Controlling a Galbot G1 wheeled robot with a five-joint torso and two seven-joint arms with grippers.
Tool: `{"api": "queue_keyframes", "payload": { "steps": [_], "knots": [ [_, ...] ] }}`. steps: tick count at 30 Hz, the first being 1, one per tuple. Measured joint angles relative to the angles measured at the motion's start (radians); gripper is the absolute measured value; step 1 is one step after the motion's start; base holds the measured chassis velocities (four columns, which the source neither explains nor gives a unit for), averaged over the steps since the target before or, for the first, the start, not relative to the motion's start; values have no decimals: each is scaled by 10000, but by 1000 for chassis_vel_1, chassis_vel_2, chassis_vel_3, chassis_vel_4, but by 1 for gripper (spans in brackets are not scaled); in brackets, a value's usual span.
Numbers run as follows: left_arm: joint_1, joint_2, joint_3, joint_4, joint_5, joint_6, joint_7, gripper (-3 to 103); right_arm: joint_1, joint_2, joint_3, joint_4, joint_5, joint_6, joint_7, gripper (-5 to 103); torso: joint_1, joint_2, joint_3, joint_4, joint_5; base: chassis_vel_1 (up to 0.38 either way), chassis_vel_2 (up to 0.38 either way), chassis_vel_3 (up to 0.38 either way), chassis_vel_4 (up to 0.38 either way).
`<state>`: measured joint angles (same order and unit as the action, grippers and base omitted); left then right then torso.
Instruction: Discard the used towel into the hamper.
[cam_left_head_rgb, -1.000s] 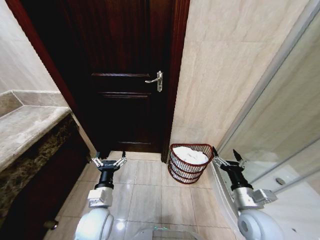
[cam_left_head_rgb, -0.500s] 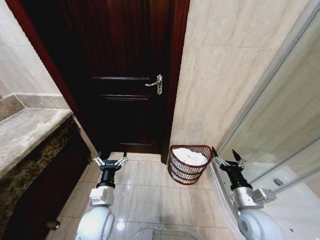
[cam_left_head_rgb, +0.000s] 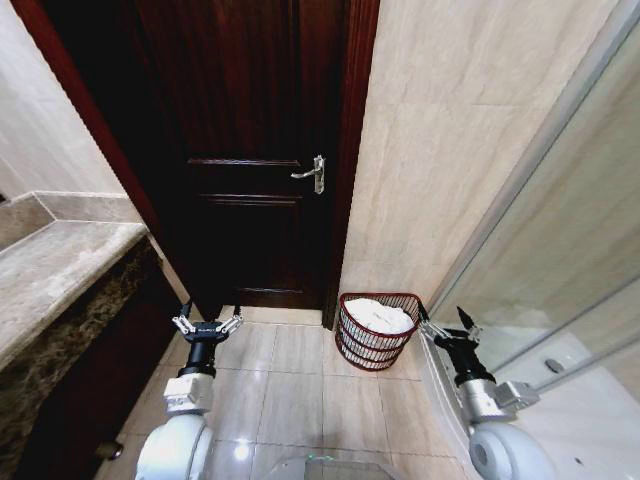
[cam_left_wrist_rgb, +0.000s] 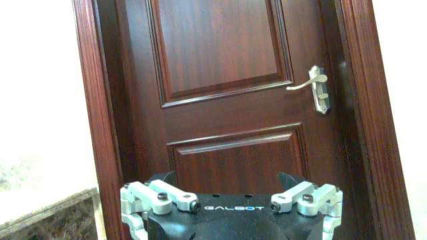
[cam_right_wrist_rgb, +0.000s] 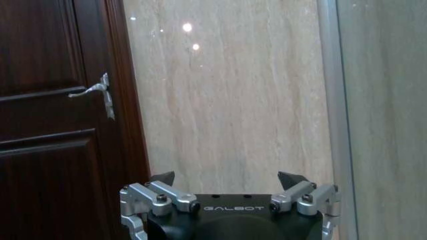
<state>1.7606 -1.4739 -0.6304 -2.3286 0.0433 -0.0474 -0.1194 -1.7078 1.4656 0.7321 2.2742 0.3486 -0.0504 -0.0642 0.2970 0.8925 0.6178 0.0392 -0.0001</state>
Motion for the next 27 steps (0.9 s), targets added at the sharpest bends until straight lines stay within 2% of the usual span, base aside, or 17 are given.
{"api": "queue_keyframes", "payload": {
  "steps": [7,27],
  "knots": [
    [138,-23,-19,44,-47,-178,9,100,-127,100,-60,130,-114,26,-81,100,164,382,217,0,0,0,0,0,0],
    [101,106,54,-141,-171,-79,9,100,-146,124,-16,490,-141,-176,-70,100,596,1357,763,0,1,0,0,0,0]
  ]
}}
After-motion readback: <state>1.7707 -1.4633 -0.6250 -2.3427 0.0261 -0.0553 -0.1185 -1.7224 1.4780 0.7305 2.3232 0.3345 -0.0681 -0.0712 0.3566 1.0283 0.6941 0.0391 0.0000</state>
